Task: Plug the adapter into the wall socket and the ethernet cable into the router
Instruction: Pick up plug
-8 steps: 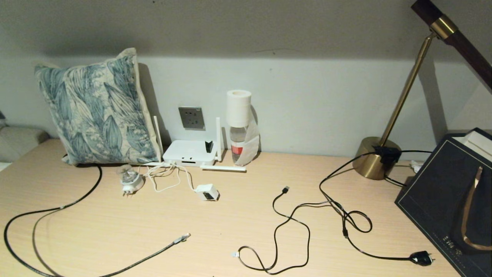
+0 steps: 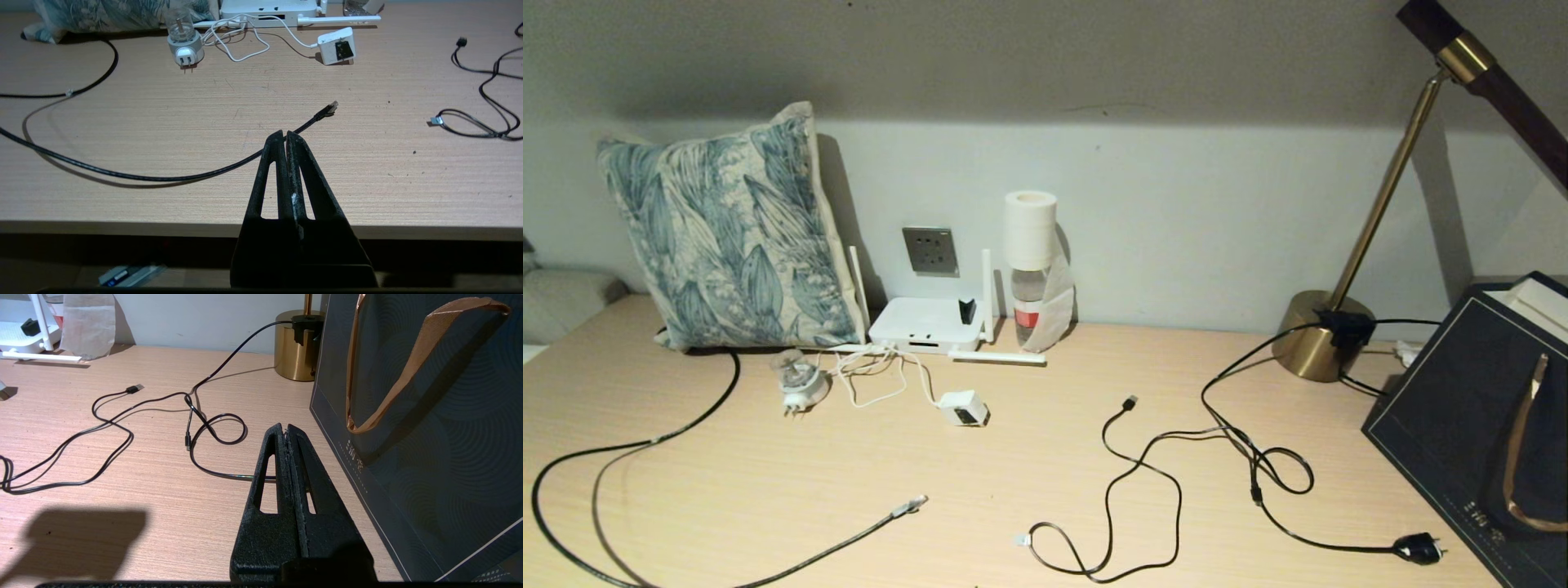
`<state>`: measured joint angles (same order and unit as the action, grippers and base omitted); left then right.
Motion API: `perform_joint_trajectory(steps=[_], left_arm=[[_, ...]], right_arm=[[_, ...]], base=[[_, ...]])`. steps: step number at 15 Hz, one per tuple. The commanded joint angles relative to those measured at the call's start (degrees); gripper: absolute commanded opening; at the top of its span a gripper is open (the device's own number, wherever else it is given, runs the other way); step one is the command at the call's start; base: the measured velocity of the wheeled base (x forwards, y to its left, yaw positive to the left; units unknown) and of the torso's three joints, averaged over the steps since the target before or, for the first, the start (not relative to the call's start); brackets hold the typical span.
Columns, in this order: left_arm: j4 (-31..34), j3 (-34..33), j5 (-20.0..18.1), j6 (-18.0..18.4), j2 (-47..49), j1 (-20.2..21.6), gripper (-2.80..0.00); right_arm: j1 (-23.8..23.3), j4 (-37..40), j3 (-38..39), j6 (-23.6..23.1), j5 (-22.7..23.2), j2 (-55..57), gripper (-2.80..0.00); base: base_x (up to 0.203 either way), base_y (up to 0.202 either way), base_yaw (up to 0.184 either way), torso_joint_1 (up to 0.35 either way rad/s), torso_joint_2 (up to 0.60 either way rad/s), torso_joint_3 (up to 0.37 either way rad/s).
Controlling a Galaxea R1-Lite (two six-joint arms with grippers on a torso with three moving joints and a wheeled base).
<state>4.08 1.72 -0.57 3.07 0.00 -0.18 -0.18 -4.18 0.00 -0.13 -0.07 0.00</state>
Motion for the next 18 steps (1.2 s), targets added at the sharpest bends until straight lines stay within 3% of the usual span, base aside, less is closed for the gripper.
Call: perform_joint_trajectory(steps=[1,15,16,18], left_arm=[[0.0,-0.1,-0.2,0.6,0.1,0.0,-2.8],[-0.1,-0.1,-1.1,1.7,0.1,0.0,-2.8],[-0.8,0.4,-1.7,2.9,0.0,0.0,-2.8],[-2.2,6.1,-6.7,3.7,1.4,0.0,-2.8]], right_arm=[[0.0,0.0,1.5,0.0,0.0,0.0,-2.8],[0.0,0.0,1.5,0.0,0.0,0.0,-2.8],[0.0,0.0,1.5,0.0,0.0,0.0,-2.8],[0.0,0.0,1.5,0.0,0.0,0.0,-2.8]], base=[[0.0,0.0,0.0,0.0,0.0,0.0],[0.0,0.0,0.0,0.0,0.0,0.0],[0.0,0.0,0.0,0.0,0.0,0.0],[0.0,0.0,0.0,0.0,0.0,0.0]])
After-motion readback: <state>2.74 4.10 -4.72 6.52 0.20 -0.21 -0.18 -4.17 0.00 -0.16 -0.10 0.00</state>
